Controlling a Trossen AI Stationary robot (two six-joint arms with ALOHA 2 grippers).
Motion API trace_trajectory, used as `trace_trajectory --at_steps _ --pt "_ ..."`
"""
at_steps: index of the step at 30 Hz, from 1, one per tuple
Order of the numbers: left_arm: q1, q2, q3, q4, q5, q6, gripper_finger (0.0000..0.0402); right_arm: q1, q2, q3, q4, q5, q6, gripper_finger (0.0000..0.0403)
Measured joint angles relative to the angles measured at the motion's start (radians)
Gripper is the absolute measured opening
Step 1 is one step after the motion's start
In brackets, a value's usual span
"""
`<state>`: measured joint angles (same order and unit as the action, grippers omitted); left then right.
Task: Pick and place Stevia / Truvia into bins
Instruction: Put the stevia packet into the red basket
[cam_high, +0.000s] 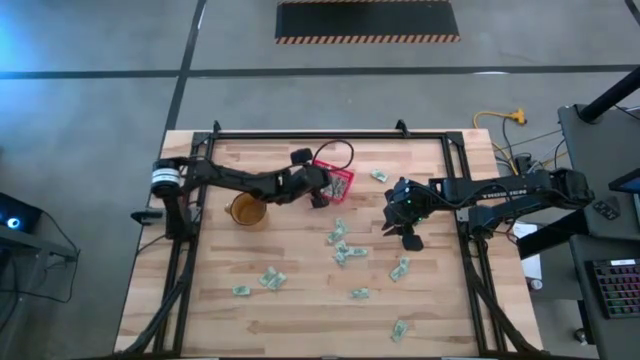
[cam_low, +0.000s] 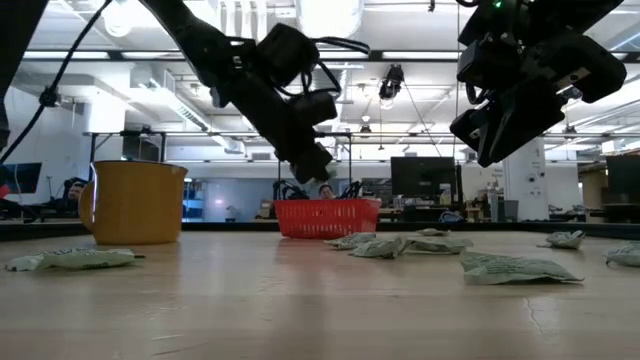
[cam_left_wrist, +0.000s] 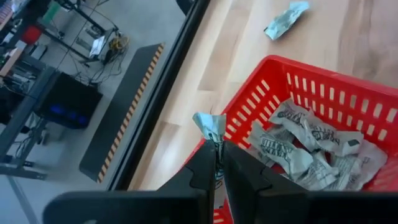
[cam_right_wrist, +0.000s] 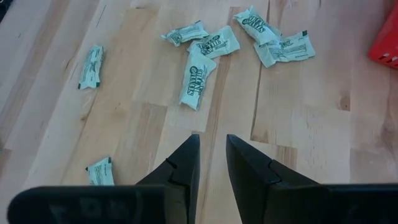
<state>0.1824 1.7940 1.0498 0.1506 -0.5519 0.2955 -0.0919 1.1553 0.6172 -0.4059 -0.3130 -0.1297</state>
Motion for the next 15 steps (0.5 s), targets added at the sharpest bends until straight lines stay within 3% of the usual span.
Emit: trace_trajectory --at_steps 7,15 --pt "0.001 0.008 0.004 -0.003 0.000 0.000 0.0022 0.000 0.000 -0.002 0.001 0.000 -0.005 0.0071" --pt "-0.001 0.007 0.004 -0.012 0.023 0.000 0.0104 0.000 0.000 -0.007 0.025 0.001 -0.008 0.0069"
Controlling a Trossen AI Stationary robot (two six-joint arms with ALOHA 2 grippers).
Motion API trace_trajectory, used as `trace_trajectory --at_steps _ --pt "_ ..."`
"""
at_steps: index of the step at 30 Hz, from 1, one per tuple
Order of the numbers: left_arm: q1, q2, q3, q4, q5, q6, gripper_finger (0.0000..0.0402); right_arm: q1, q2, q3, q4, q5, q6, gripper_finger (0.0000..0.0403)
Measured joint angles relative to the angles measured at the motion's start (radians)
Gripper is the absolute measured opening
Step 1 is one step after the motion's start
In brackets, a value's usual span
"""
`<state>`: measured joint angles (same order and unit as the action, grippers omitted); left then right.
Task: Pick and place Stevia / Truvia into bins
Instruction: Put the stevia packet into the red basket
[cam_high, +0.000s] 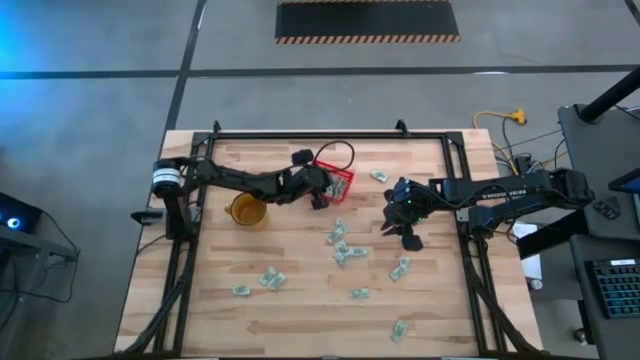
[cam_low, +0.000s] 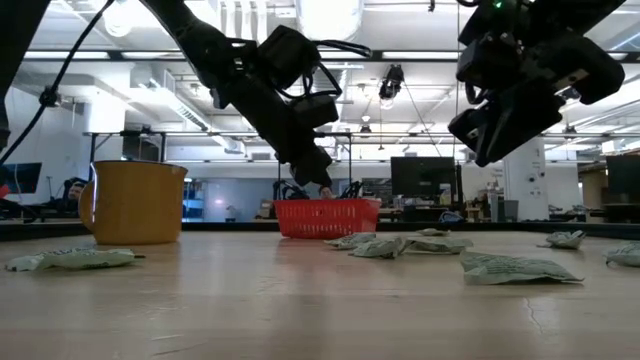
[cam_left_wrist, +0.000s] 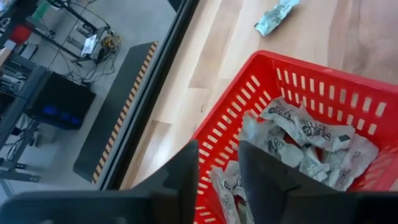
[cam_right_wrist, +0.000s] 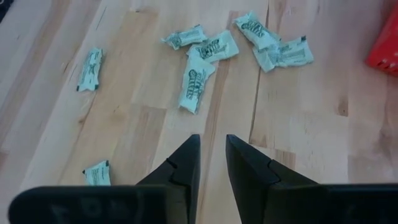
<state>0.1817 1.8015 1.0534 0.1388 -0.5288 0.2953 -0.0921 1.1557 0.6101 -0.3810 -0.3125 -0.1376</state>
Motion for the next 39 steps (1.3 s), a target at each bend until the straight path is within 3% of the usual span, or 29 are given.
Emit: trace_trajectory --at_steps 3,5,11,14,21,27,33,39 --pt "-0.009 -0.003 0.000 0.000 0.000 -0.001 0.0124 0.000 0.000 -0.007 0.023 0.013 -0.003 0.0065" --pt "-0.024 -0.013 0.000 -0.014 0.001 -0.010 0.0131 0.000 0.000 -0.009 0.029 0.091 -0.013 0.0063" --pt "-0.093 -0.072 -0.001 -0.067 0.003 -0.024 0.0134 -0.001 0.000 -0.022 0.055 0.557 -0.040 0.0063" --pt "-0.134 -0.138 -0.001 -0.110 0.003 -0.027 0.0134 -0.012 0.000 -0.033 0.074 0.667 0.008 0.0064" --pt "-0.267 -0.326 -0.015 -0.141 0.003 -0.028 0.0135 -0.116 0.009 -0.034 0.099 0.665 0.113 0.0063" --pt "-0.383 -0.455 -0.049 -0.142 0.002 -0.027 0.0135 -0.328 0.076 -0.030 0.198 0.469 0.110 0.0079" --pt "-0.458 -0.488 -0.066 -0.139 0.003 -0.019 0.0135 -0.493 0.210 0.017 0.206 0.313 0.104 0.0110" --pt "-0.469 -0.490 -0.084 -0.142 0.000 -0.001 0.0135 -0.514 0.356 0.085 0.206 0.288 0.072 0.0152"
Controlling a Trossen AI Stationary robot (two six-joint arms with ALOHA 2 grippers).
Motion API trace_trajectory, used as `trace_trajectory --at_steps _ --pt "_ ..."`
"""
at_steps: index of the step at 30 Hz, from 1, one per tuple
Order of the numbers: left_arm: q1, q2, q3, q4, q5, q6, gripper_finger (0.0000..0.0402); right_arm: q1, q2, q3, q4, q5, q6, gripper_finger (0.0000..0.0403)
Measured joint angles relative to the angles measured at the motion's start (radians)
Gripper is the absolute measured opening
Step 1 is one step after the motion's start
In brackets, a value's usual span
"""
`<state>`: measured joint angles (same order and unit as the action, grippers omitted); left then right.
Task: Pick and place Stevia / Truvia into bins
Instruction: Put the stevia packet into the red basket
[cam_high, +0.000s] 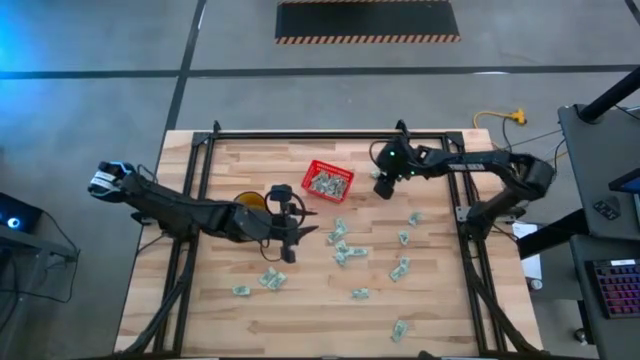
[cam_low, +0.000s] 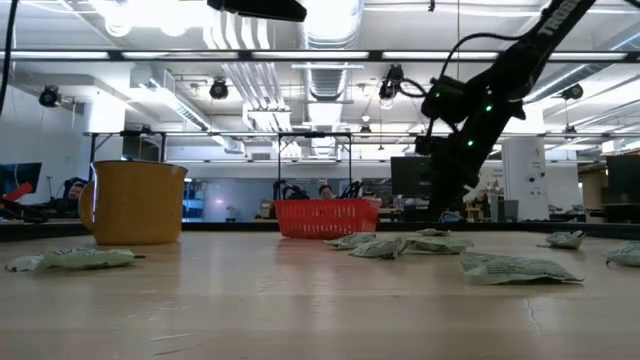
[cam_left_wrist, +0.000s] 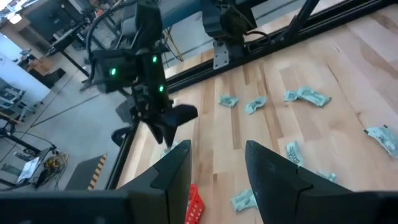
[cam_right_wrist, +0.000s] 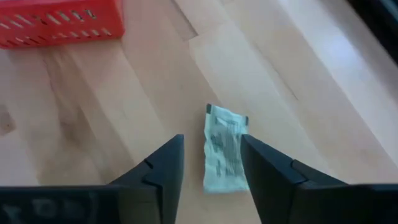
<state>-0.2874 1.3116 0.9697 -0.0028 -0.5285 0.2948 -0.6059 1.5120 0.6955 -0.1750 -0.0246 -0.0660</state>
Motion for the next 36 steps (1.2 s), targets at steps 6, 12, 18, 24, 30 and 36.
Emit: trace_trajectory --at_steps 6,12,18,24,30,36 --pt "-0.001 0.000 -0.009 0.001 0.000 0.000 0.0135 0.000 0.100 0.060 -0.006 0.000 -0.017 0.0188" --pt "-0.001 0.000 -0.010 0.002 0.000 0.000 0.0135 0.000 0.124 0.081 -0.010 0.027 -0.020 0.0210" --pt "-0.001 0.000 -0.010 0.001 0.001 0.000 0.0135 -0.001 0.114 0.082 -0.052 0.127 0.009 0.0216" --pt "-0.001 0.000 -0.010 0.002 0.001 0.000 0.0135 -0.001 0.138 0.081 -0.081 0.079 0.025 0.0217" --pt "-0.001 0.000 -0.010 0.002 0.002 0.000 0.0135 -0.001 0.155 0.083 -0.083 0.074 0.024 0.0214" --pt "-0.001 0.000 -0.010 0.002 0.002 0.000 0.0135 -0.001 0.155 0.082 -0.086 0.072 0.023 0.0186"
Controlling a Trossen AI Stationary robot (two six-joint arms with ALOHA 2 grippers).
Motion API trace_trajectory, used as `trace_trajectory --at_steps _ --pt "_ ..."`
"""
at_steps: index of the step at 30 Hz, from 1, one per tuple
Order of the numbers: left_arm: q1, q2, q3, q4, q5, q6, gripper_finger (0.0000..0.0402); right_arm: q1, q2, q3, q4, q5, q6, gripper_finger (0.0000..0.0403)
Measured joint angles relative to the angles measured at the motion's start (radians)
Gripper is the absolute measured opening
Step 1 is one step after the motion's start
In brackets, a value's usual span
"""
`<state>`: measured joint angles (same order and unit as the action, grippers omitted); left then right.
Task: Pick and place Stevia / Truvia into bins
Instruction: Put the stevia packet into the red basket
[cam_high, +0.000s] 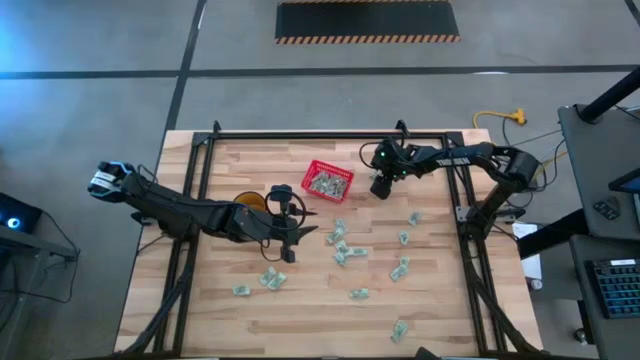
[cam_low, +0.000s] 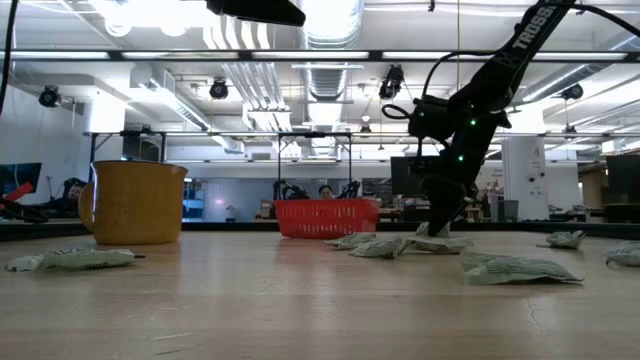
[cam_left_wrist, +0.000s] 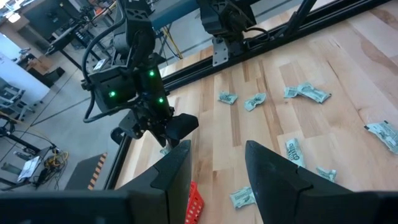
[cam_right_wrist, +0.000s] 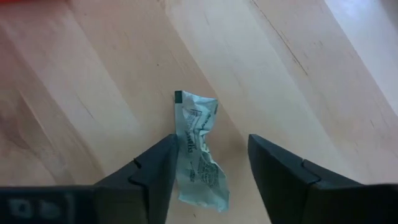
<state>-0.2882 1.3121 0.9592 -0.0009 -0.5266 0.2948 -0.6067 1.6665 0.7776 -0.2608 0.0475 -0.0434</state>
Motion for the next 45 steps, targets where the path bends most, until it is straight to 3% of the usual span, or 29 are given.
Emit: trace_trajectory --at_steps 12,19,27,32,40,45 --pt "0.000 0.000 -0.001 0.000 0.000 0.000 0.0135 0.000 -0.023 -0.005 -0.015 -0.040 -0.013 0.0063" --pt "0.000 0.000 -0.001 0.000 0.000 0.000 0.0135 0.007 -0.098 -0.005 -0.012 -0.105 -0.001 0.0018" --pt "0.000 0.000 -0.002 0.000 -0.001 0.000 0.0135 0.063 -0.216 -0.003 0.020 -0.177 0.010 0.0009" --pt "0.000 0.000 -0.002 0.000 -0.001 0.000 0.0135 0.123 -0.270 -0.003 0.156 -0.186 0.023 0.0009" --pt "0.000 0.000 -0.002 0.000 -0.001 0.000 0.0135 0.212 -0.229 -0.002 0.401 -0.190 -0.002 0.0009" --pt "0.000 0.000 -0.002 0.000 -0.001 0.000 0.0135 0.218 -0.191 -0.001 0.435 -0.189 -0.016 0.0009"
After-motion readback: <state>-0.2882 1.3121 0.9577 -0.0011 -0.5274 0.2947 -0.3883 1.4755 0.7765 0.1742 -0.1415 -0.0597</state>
